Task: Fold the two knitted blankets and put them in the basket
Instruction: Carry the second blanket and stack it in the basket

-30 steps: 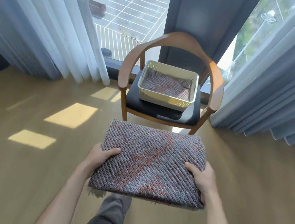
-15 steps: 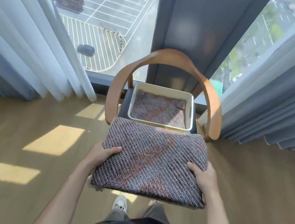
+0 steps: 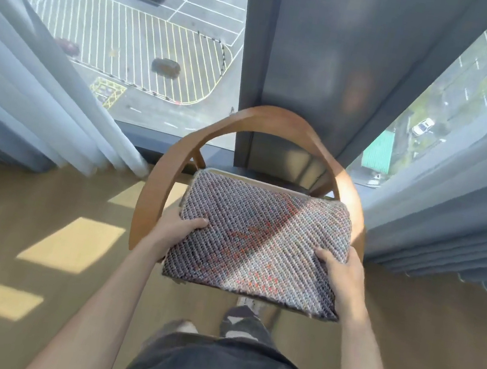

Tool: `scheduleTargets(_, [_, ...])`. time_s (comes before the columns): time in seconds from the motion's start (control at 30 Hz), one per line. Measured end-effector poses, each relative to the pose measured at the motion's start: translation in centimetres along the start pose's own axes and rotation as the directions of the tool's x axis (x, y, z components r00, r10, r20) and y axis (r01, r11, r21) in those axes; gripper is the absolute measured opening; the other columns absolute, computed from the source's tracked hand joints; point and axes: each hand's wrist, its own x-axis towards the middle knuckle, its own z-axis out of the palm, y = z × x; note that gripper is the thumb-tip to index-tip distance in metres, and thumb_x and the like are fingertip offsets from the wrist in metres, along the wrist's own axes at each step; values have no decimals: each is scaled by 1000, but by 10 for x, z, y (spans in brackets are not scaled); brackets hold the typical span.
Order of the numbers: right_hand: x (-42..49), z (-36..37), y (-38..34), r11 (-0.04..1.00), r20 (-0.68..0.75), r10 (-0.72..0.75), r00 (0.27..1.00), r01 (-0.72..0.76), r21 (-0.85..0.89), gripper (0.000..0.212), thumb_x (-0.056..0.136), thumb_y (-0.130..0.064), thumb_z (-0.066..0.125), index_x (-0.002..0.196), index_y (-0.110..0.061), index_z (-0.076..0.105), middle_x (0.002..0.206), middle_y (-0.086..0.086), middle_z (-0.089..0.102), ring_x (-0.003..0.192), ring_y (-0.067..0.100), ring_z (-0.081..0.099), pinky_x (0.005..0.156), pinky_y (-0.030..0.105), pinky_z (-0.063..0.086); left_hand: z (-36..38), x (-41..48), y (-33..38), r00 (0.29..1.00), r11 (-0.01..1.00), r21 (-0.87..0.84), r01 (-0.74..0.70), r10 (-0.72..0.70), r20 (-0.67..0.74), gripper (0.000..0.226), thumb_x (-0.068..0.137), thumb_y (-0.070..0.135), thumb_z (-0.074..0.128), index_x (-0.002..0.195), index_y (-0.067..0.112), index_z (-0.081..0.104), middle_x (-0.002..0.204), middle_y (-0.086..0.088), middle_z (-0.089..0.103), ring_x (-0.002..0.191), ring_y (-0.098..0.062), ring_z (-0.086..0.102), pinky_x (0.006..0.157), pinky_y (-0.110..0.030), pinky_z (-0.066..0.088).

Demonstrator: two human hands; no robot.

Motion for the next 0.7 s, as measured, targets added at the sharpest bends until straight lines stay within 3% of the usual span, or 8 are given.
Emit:
scheduleTargets(0.13, [48,-9,-34,999,-82,-28,996,26,-18,22,72,-24,73,90,-24,60,95,-4,69,92,19,64,91,47,50,27,35,48,1000,1000,3,8,-9,8,49,78,34,73,121,19,54,115,-4,63,96,-20,62,87,-39,51])
scheduleTargets(0.2, [66,-14,-49,999,-115,-39,993,37,-21,20,71,-27,73,86,-27,59,92,-9,68,91,18,64,90,45,50,39,50,71,1000,1000,-9,-26,26,-3,51,80,33,71,126,18,52,114,-3,63,91,-15,61,74,-30,50])
scheduleTargets(0.27, [81,-17,-60,998,-142,-55,988,51,-31,20,72,-29,72,86,-29,58,93,-10,67,93,17,63,90,44,49,49,63,90,998,998,5,-64,64,4,52,81,33,69,128,19,51,114,-2,62,92,-14,59,71,-26,46])
scheduleTargets(0.4, [101,-19,-70,998,-201,-61,978,57,-26,25,74,-28,72,96,-27,58,98,-7,66,97,18,62,91,42,49,67,87,114,999,999,-26,-37,38,30,54,80,29,70,128,11,52,123,-8,60,109,-26,58,97,-45,47])
scheduleTargets(0.53, [110,-13,-64,999,-244,-38,969,35,-13,19,76,-24,72,86,-31,57,93,-14,66,94,16,62,91,43,49,78,114,118,999,999,36,8,-9,43,59,80,35,69,130,12,49,124,-7,58,112,-28,56,101,-49,44])
scheduleTargets(0.7, [126,16,-32,998,-188,-19,982,8,-59,40,77,-22,70,115,-26,57,105,-12,65,100,11,60,89,34,45,74,152,80,991,995,56,77,-83,108,52,84,31,65,131,15,48,123,-4,58,107,-23,57,97,-44,45])
